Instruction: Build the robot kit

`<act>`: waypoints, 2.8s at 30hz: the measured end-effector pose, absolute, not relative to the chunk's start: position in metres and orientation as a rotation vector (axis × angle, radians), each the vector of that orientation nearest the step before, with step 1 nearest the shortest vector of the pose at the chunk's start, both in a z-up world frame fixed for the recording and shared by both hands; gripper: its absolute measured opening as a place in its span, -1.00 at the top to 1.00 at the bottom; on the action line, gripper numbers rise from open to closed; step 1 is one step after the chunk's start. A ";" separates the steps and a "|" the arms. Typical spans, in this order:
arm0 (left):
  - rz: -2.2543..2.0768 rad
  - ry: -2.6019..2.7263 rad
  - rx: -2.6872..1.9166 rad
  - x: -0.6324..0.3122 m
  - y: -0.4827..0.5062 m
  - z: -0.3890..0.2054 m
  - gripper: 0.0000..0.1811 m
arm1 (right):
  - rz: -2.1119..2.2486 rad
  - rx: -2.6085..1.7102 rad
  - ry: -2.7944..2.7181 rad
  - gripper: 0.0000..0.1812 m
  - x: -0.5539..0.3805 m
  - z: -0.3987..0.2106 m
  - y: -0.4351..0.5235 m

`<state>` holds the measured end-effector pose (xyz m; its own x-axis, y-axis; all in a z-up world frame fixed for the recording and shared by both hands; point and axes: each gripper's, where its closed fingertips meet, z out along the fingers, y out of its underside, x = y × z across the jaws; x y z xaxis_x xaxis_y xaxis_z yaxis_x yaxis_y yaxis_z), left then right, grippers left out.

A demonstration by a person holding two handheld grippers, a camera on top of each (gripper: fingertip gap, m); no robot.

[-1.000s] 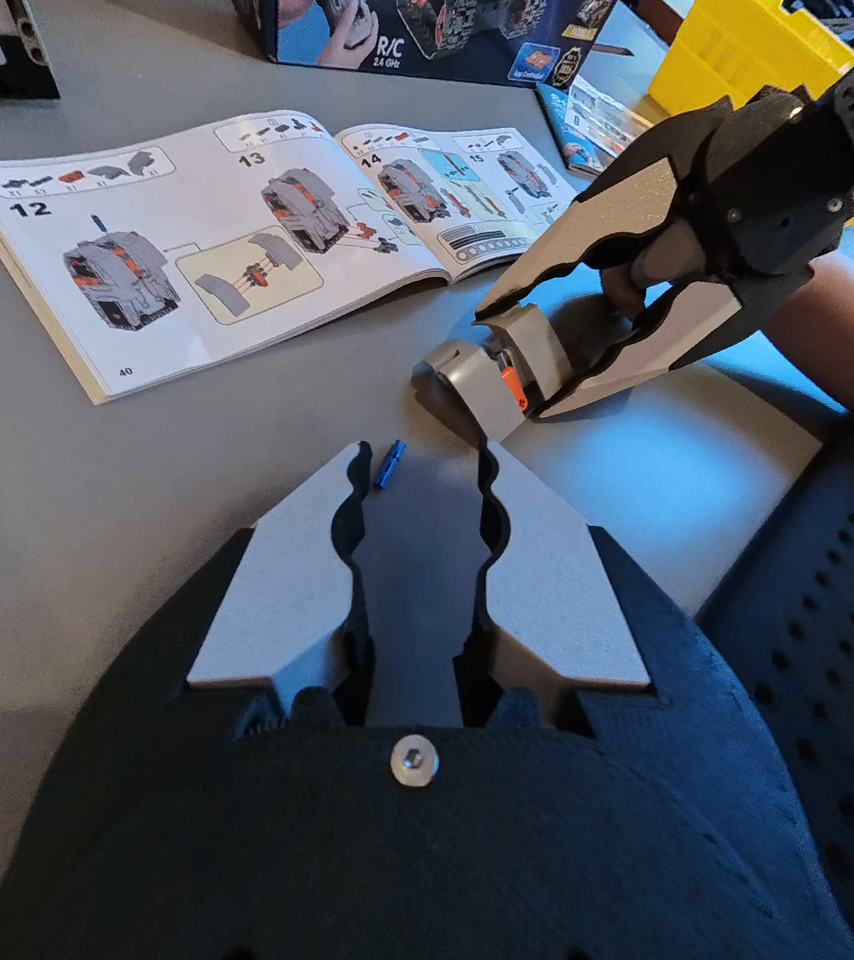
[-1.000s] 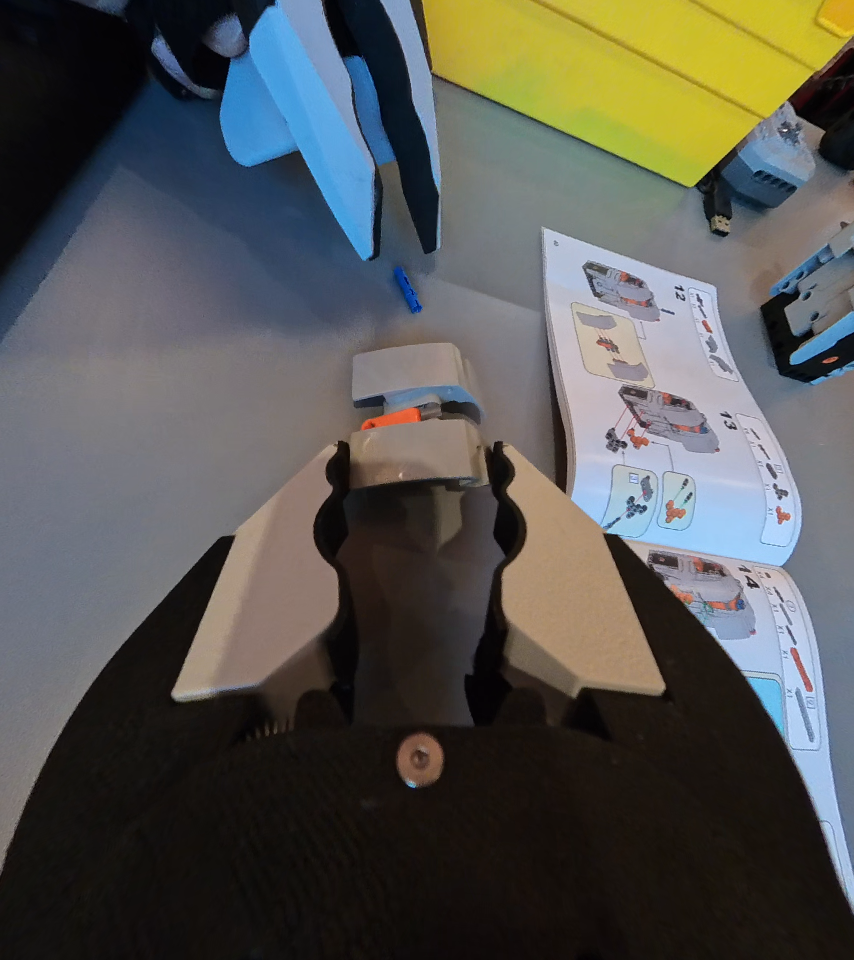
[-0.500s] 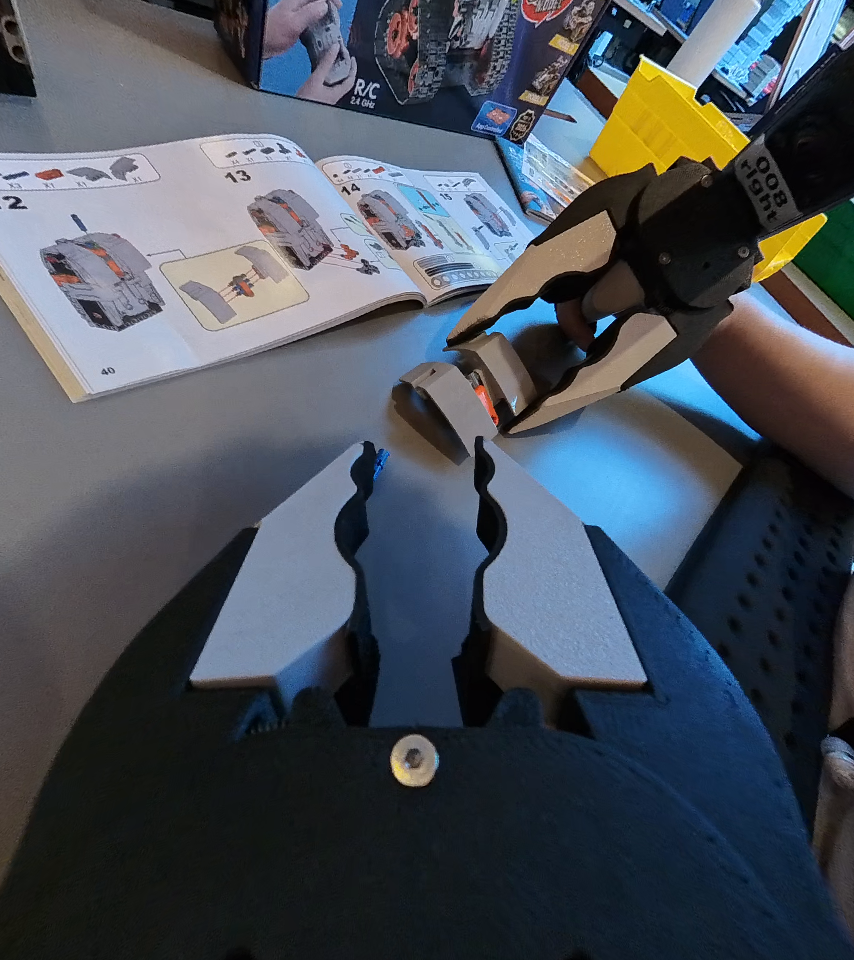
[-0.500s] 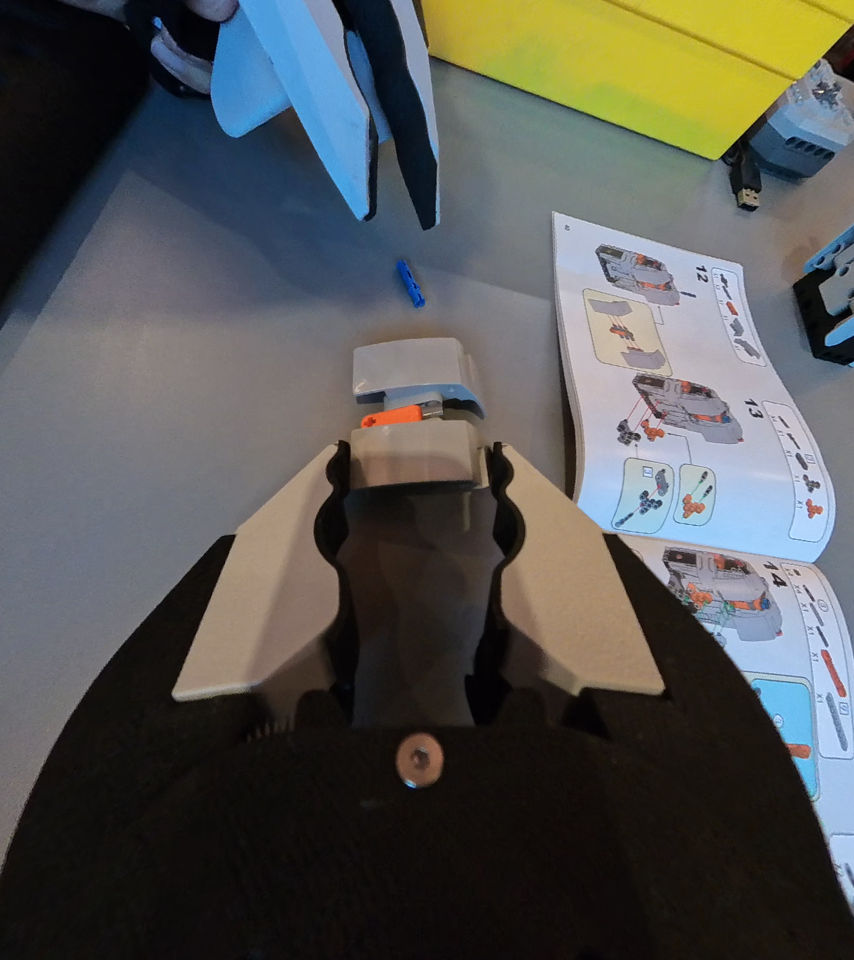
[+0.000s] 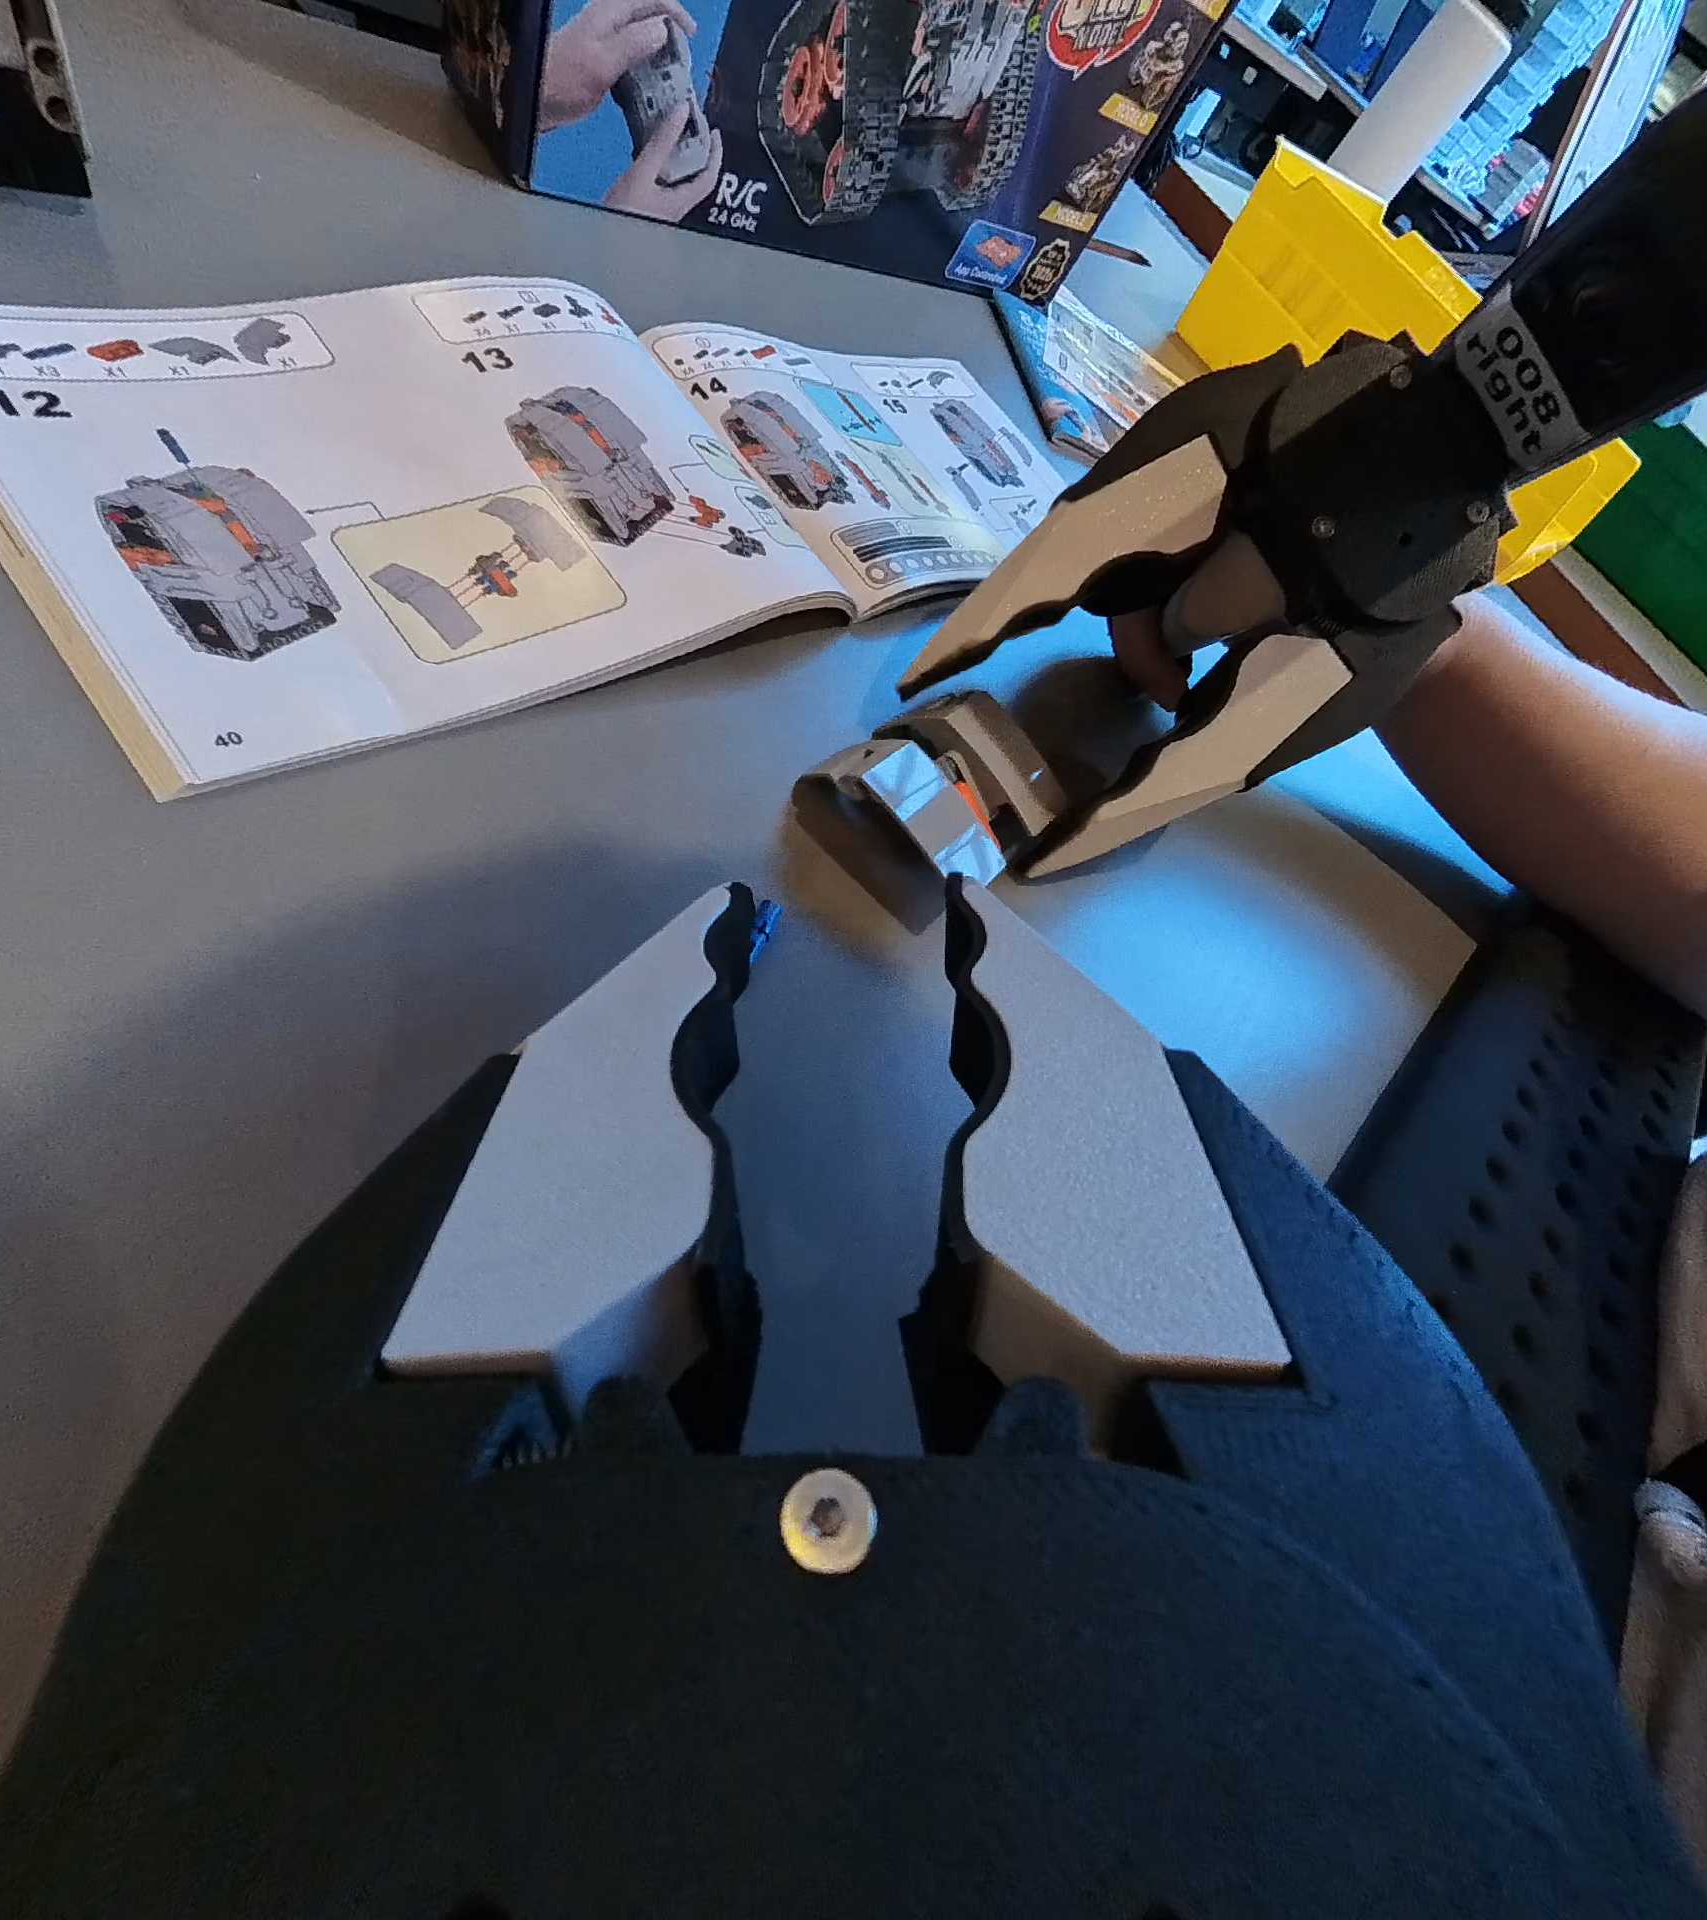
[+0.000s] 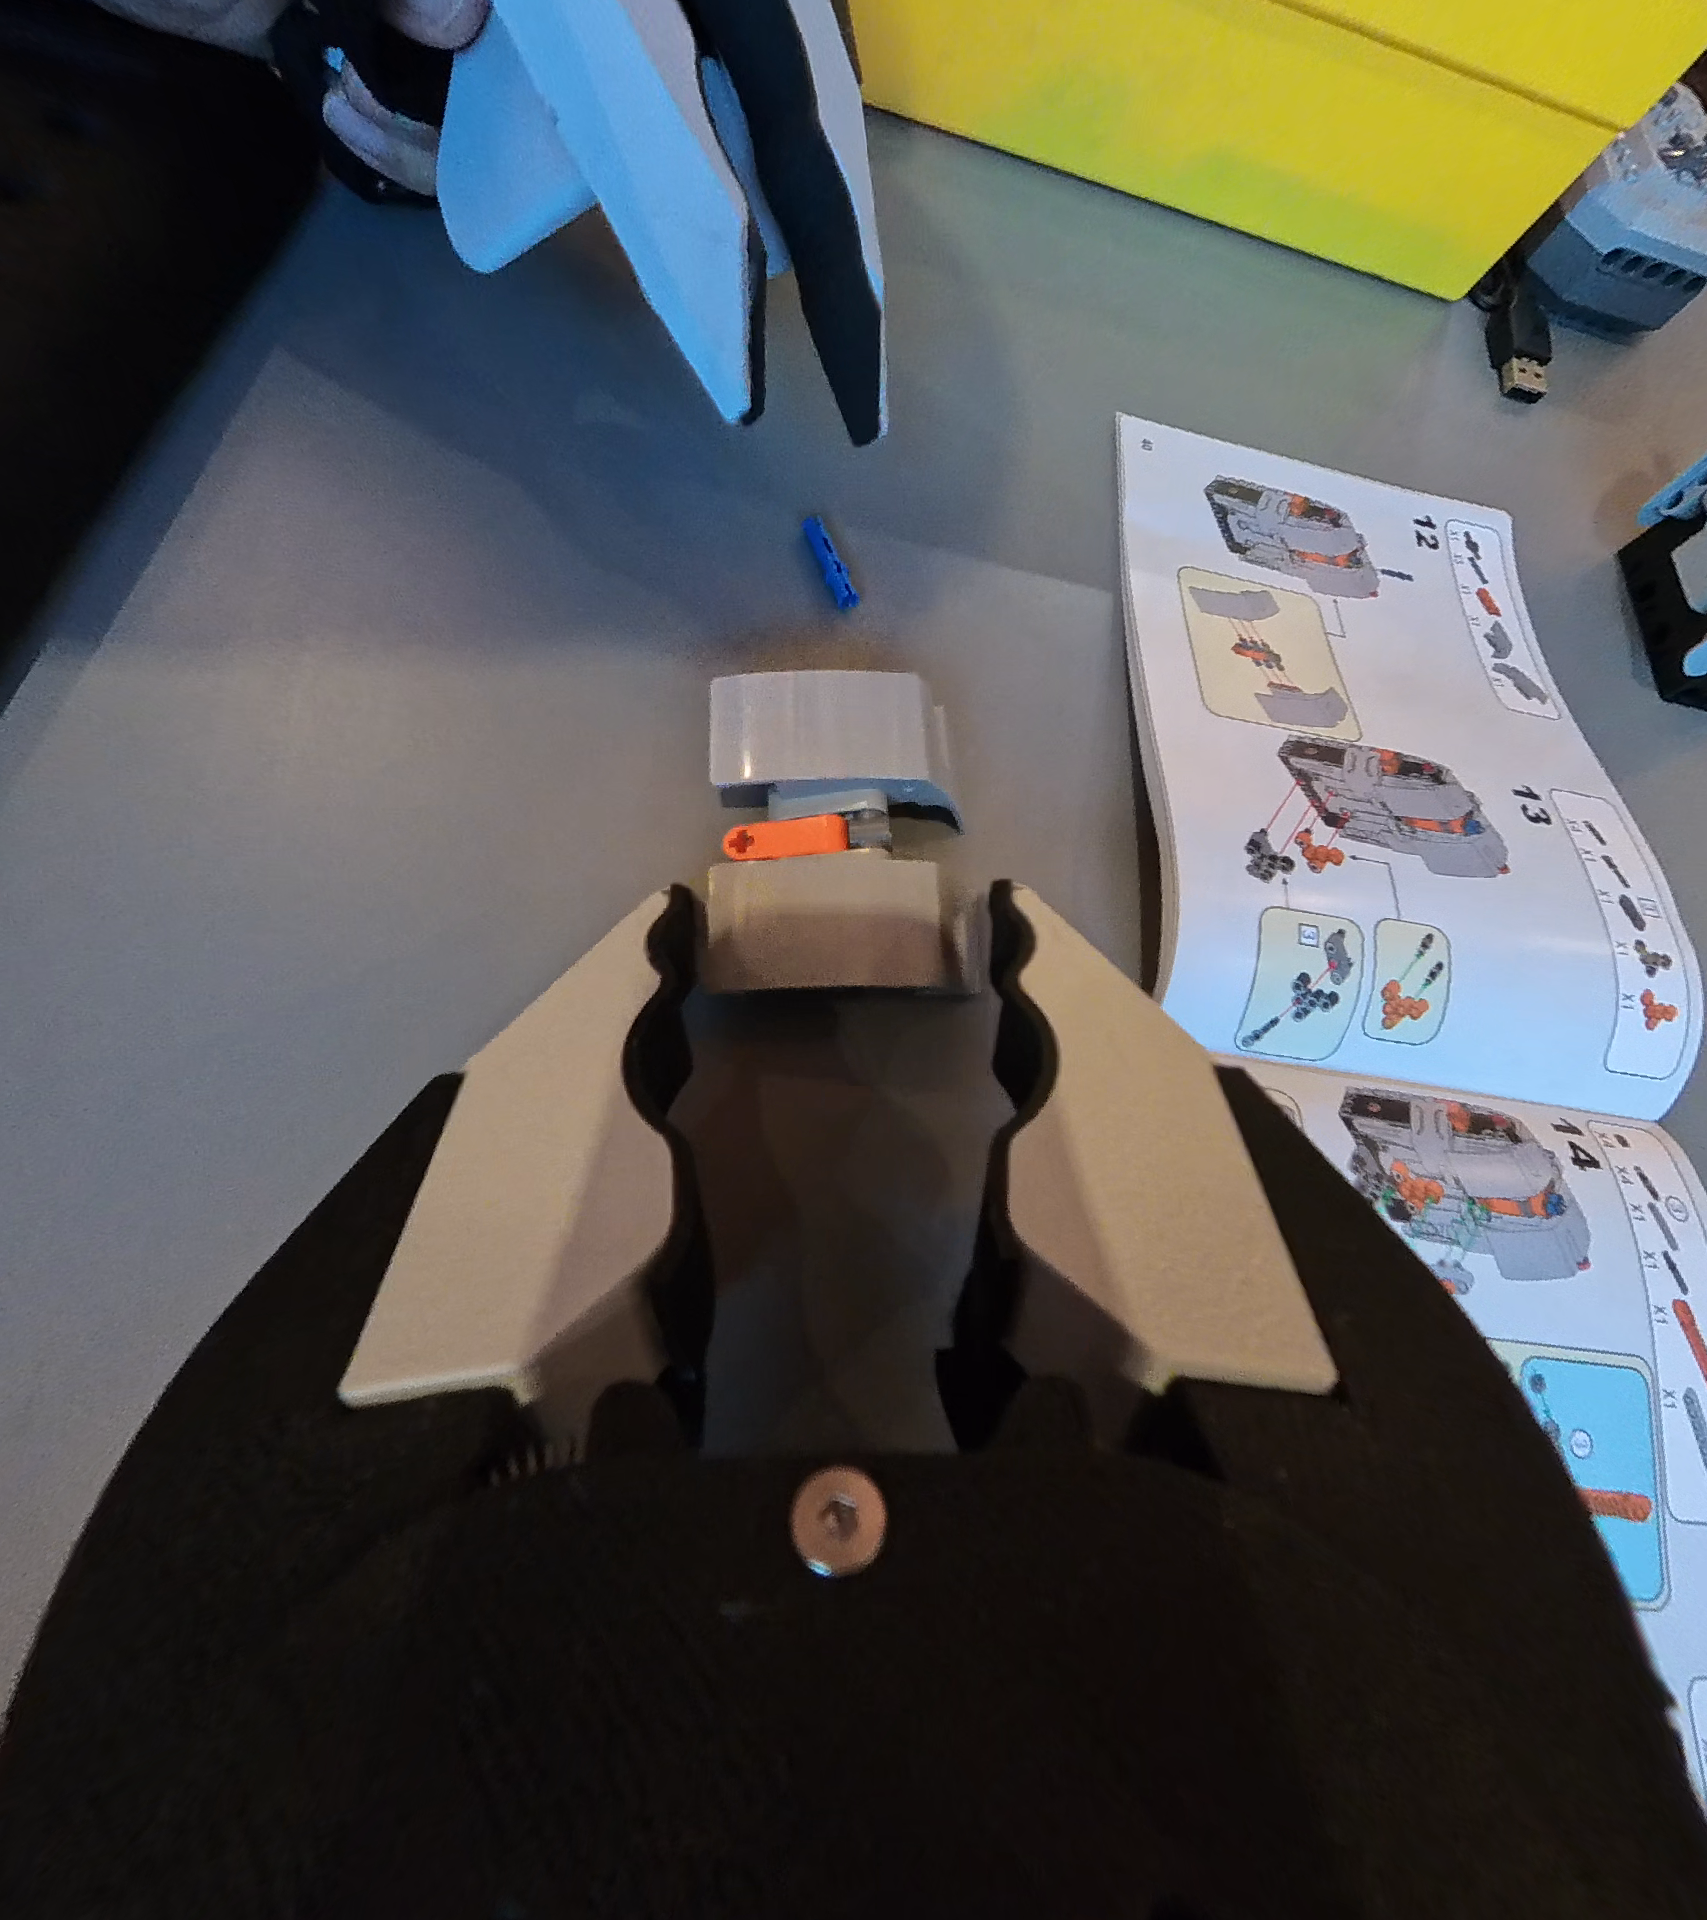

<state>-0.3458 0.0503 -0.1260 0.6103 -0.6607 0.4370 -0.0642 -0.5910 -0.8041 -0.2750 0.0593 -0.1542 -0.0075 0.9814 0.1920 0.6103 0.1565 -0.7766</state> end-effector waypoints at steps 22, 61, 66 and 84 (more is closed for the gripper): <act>-0.930 0.515 -2.012 -0.354 0.055 -0.120 0.65 | 0.562 -1.693 -1.074 -0.06 -0.369 -0.069 0.295; -0.253 0.317 -1.933 -0.373 0.321 -0.088 0.14 | 0.471 -1.662 -1.187 0.40 -0.383 -0.120 0.321; -0.267 0.315 -1.889 -0.369 0.303 -0.049 0.14 | 0.407 -1.615 -1.185 0.40 -0.378 -0.077 0.305; -0.624 0.511 -1.927 -0.166 0.085 -0.055 0.14 | 0.106 -1.908 -1.015 0.40 -0.166 -0.089 0.087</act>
